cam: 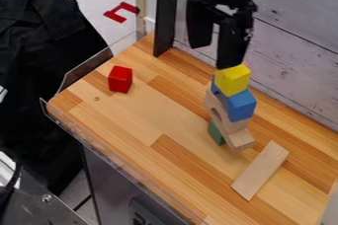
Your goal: Remove the yellow cube from the tower and put it in the left side of the table
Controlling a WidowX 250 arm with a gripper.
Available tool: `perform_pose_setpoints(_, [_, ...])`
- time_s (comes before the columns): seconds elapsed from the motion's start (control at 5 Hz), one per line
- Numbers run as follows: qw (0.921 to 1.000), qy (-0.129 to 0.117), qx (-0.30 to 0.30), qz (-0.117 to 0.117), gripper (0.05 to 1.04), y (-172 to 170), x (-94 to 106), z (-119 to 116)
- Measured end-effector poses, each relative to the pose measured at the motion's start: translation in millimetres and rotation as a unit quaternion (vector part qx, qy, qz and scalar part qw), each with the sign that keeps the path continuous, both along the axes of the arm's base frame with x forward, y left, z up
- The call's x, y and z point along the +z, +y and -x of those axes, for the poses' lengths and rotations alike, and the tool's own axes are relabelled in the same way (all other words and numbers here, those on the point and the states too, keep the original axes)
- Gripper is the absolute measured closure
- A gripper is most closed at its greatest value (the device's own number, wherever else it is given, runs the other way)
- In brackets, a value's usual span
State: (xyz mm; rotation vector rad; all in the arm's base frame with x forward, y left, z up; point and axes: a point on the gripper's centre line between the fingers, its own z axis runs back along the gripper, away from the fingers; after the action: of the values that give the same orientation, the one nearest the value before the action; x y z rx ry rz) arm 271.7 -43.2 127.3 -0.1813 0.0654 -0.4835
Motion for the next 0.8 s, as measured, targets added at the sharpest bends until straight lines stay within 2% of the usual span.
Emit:
perform_pose_setpoints(0.2, [0.9992, -0.026, -0.029, 0.001, 0.094, -7.4, -9.1, -4.0])
perform_pose_setpoints(0.4, [0.9977, -0.055, -0.039, -0.009, 0.094, -10.4, -18.8, -8.5])
perform_pose_setpoints(0.6, [0.9975, -0.055, -0.037, -0.025, 0.094, -7.4, -25.8, -11.5])
perform_pose_setpoints(0.8, [0.9977, -0.056, -0.024, -0.028, 0.094, -6.9, -27.3, -13.4])
